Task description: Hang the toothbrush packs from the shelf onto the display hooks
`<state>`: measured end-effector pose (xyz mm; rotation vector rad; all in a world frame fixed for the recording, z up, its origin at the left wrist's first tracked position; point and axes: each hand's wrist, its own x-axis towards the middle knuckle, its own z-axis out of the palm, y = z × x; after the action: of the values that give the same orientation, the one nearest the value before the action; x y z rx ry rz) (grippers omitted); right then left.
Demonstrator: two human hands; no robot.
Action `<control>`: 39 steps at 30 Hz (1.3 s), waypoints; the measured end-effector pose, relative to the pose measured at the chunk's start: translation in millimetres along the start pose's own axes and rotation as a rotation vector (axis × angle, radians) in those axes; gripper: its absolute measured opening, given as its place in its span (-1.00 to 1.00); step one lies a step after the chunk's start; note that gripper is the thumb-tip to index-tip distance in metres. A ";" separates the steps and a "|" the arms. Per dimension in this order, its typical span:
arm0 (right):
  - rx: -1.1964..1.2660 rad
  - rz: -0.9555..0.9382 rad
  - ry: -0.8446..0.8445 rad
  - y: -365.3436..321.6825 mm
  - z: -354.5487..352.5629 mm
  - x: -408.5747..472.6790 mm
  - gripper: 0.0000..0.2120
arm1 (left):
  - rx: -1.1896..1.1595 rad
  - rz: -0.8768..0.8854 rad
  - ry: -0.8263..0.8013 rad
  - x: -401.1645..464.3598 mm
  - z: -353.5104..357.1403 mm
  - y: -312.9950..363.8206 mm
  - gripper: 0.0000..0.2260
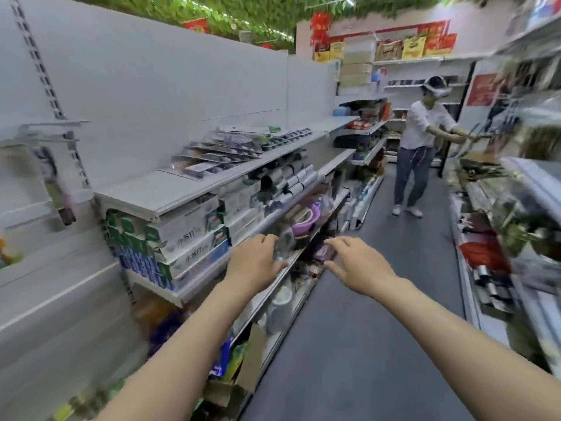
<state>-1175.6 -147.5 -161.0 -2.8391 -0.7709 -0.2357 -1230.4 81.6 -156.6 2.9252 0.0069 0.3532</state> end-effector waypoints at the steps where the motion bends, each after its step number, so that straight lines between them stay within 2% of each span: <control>1: -0.002 0.015 0.008 16.4 -0.7 15.1 -0.49 | -0.002 0.013 0.002 25.5 8.2 4.9 -0.49; 13: 0.032 0.053 0.008 211.4 42.8 205.4 -0.52 | -0.045 0.054 -0.049 285.0 125.2 57.6 -0.49; 21: 0.038 -0.035 0.009 340.7 19.9 382.7 -0.53 | -0.066 -0.029 -0.055 479.4 142.8 103.7 -0.45; 26: 0.076 -0.135 0.021 381.3 20.3 489.5 -0.49 | -0.015 -0.100 -0.036 575.2 145.8 101.2 -0.49; 35: 0.112 -0.300 0.089 415.7 29.2 674.0 -0.49 | 0.030 -0.179 0.054 726.9 152.0 54.1 -0.40; 39: 0.114 -0.380 0.116 422.2 13.1 756.7 -0.49 | 0.086 -0.179 0.163 793.6 129.0 36.5 -0.42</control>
<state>-312.8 -136.6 -80.5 -2.5271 -1.2499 -0.3927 -429.7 43.2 -85.8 2.9410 0.3128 0.5727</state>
